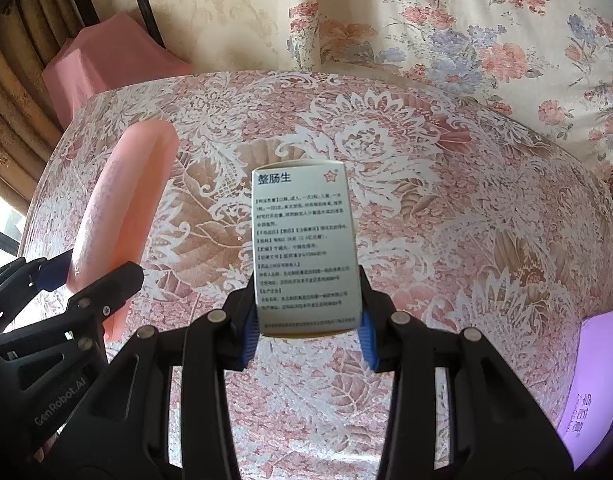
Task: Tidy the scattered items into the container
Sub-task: 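Lift the soap bar and white box and carry both over the purple box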
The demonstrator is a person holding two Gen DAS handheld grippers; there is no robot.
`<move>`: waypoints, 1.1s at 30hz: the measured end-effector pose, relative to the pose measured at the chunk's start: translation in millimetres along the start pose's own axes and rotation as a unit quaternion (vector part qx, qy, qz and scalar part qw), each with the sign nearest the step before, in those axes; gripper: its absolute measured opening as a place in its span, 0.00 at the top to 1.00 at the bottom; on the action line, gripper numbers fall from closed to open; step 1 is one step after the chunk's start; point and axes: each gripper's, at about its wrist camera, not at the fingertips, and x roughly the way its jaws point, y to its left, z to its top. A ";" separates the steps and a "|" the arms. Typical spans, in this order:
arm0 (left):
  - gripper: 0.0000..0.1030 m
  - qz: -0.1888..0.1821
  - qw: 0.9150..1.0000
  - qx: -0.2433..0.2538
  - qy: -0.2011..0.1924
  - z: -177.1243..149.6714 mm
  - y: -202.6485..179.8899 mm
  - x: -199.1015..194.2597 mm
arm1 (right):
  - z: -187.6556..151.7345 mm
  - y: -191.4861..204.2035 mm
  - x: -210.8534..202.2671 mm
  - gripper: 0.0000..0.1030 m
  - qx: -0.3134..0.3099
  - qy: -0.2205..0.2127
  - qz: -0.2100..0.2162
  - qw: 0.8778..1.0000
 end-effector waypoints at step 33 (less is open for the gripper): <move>0.53 -0.026 0.998 0.061 -0.014 -2.0 -93.6 -24.9 | -29.4 -91.3 -46.2 0.58 0.077 -0.018 -0.021 0.997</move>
